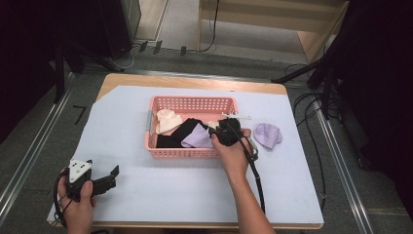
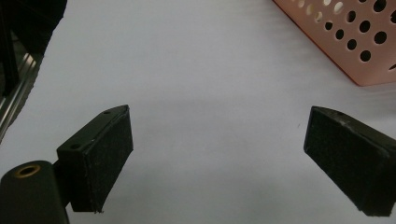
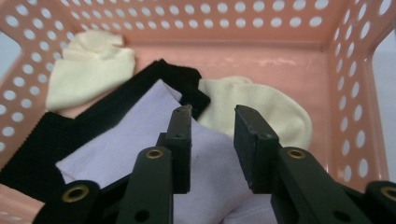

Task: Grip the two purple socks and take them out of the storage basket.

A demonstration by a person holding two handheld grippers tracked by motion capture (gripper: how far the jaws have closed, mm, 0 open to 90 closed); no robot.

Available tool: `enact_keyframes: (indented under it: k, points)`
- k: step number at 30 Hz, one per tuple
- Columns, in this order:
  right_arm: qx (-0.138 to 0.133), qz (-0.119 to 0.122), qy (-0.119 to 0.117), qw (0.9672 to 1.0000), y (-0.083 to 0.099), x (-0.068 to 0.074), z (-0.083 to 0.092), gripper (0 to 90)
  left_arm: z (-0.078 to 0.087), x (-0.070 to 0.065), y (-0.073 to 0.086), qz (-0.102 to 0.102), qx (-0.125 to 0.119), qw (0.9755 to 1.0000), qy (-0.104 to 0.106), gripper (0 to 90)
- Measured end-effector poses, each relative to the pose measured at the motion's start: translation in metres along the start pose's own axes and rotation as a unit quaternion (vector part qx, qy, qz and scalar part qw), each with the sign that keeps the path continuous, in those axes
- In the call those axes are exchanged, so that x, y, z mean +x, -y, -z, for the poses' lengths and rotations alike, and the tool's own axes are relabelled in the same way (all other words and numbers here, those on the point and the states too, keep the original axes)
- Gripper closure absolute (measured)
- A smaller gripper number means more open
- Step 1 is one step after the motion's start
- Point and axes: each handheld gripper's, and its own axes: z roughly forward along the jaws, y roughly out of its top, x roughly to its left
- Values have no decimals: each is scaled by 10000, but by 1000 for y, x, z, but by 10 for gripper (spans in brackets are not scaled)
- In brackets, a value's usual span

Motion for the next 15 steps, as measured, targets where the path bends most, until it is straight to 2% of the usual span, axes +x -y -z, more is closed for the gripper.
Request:
enact_keyframes:
  k: [4,7,8,10,11,12,14,15]
  points:
    - [224,20,216,9995,-3,5,-7,554,0,0,0,-5,9,10000,-3,92]
    - [476,122,349,9982,-4,9,-13,552,0,0,0,14,-6,10000,10,92]
    - [562,114,354,9977,-4,9,-14,591,0,0,0,18,-1,10000,12,92]
    - [658,17,215,9976,-4,9,-16,680,0,0,0,13,16,10000,17,92]
    - [690,-42,195,9974,-4,8,-16,775,0,0,0,17,19,10000,18,92]
    - [732,-130,95,9972,-4,6,-16,829,0,0,0,19,26,10000,21,92]
    - [703,-254,-121,9971,-3,4,-16,887,0,0,0,30,27,10000,28,92]
    - [683,-195,-136,9974,-3,4,-15,892,0,0,0,28,27,10000,29,92]
